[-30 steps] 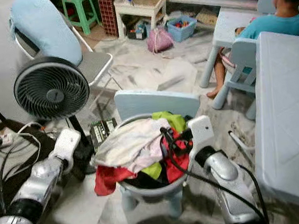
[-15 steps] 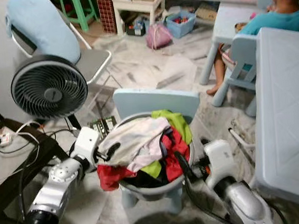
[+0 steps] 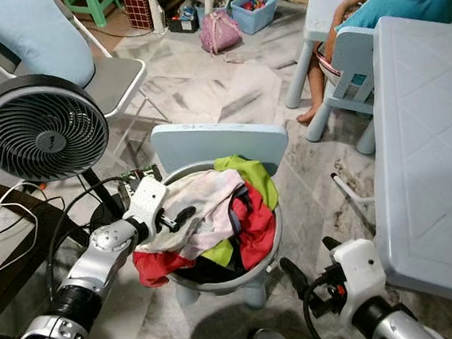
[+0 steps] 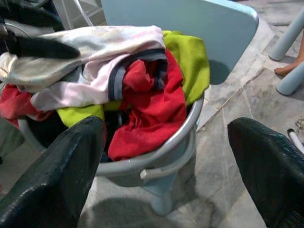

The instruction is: Hang hanger

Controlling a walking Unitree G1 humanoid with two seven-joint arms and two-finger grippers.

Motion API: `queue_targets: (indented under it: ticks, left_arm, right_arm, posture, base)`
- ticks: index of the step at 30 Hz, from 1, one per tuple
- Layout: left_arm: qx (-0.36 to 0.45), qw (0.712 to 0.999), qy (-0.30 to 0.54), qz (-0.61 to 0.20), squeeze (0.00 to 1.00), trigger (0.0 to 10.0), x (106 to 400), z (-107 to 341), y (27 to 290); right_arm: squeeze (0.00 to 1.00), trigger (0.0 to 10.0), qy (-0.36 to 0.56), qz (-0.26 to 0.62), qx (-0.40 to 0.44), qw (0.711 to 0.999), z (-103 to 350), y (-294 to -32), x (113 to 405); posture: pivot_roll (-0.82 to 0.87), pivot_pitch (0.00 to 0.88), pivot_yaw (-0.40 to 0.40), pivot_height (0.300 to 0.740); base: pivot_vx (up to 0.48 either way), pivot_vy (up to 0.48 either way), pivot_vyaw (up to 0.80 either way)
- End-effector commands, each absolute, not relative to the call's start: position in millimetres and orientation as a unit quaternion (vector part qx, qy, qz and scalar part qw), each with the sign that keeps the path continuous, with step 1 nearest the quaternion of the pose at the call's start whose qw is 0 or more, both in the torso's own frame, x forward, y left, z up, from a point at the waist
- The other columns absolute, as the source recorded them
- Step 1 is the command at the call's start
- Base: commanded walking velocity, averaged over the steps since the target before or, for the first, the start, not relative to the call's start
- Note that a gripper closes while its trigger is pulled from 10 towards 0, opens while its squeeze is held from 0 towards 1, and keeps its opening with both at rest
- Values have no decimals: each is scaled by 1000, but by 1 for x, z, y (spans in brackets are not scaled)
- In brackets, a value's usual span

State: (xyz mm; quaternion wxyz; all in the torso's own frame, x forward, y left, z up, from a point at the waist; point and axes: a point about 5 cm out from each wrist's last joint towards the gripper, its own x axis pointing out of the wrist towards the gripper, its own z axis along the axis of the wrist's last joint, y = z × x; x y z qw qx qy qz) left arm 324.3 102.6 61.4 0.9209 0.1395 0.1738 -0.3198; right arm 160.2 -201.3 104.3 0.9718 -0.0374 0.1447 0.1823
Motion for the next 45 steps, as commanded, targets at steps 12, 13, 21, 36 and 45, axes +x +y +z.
queue_targets:
  ticks: [12, 13, 21, 36, 45]
  left_arm:
    - [179, 875, 275, -357, 0, 0, 309, 26, 109]
    - [179, 874, 278, -355, 0, 0, 309, 24, 111]
    - [181, 890, 267, -322, 0, 0, 316, 26, 119]
    - [123, 924, 209, -297, 0, 0, 330, 45, 112]
    - [65, 936, 185, -292, 0, 0, 334, 52, 106]
  right_arm:
    - [0, 10000, 136, 191, -37, 971, 111, -195, 173]
    - [0, 10000, 137, 191, -37, 971, 110, -195, 174]
    - [0, 10000, 152, 282, 16, 947, 111, -176, 169]
    - [0, 10000, 160, 269, 3, 950, 106, -180, 175]
    - [0, 10000, 157, 257, -1, 953, 104, -183, 177]
  posture:
    - [-230, 195, 8, 740]
    - [-230, 194, 8, 740]
    - [-224, 176, 10, 740]
    - [-214, 168, 16, 740]
    - [-214, 166, 20, 740]
  base:
    - [0, 0, 0]
    - [0, 0, 0]
    - [0, 0, 0]
    - [0, 0, 0]
    - [0, 0, 0]
